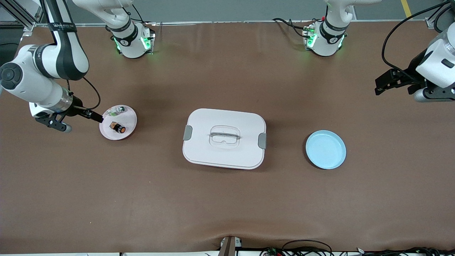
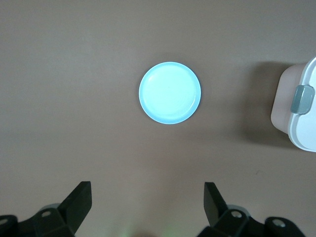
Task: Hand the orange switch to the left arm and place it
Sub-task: 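Lower the open right gripper over the orange switch in the dish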
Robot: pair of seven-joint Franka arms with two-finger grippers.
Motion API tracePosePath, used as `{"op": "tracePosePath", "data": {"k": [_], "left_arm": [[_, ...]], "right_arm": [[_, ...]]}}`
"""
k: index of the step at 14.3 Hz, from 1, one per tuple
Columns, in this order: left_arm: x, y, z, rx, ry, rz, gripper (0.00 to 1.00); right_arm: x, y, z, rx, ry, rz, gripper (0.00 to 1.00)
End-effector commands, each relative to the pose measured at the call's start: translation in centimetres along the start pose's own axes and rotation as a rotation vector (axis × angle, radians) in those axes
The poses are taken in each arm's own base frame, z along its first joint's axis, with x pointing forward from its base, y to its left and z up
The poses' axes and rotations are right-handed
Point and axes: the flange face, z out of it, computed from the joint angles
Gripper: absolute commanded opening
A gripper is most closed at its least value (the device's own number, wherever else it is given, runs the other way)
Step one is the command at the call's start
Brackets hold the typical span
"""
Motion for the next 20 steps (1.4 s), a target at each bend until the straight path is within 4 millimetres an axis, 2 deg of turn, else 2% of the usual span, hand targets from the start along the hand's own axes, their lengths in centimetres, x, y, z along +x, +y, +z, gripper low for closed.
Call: {"op": "tracePosePath", "data": {"k": [1, 4, 5, 11, 16, 20], "left_arm": [[-0.2, 0.2, -0.6, 0.012, 0.006, 0.004, 1.00], [-0.1, 0.3, -0.5, 0.013, 0.003, 0.004, 1.00], [0.5, 0.2, 0.5, 0.013, -0.013, 0.001, 1.00], [0.9, 0.2, 0.8, 0.018, -0.017, -0.002, 1.00], [0.9, 0.2, 0.8, 0.015, -0.018, -0.003, 1.00], [0.9, 0.3, 0.8, 0.013, -0.018, -0.003, 1.00]], "right_arm": [[-0.9, -0.4, 1.2, 0.014, 0.019, 0.021, 1.00], [-0.7, -1.4, 4.3, 0.012, 0.036, 0.038, 1.00], [-0.7, -1.5, 5.2, 0.009, 0.036, 0.037, 1.00], [0.3, -1.6, 9.6, -0.001, 0.050, 0.037, 1.00], [0.3, -1.5, 12.2, -0.018, 0.025, 0.038, 1.00], [0.0, -1.6, 13.4, -0.029, 0.004, 0.033, 1.00]]}}
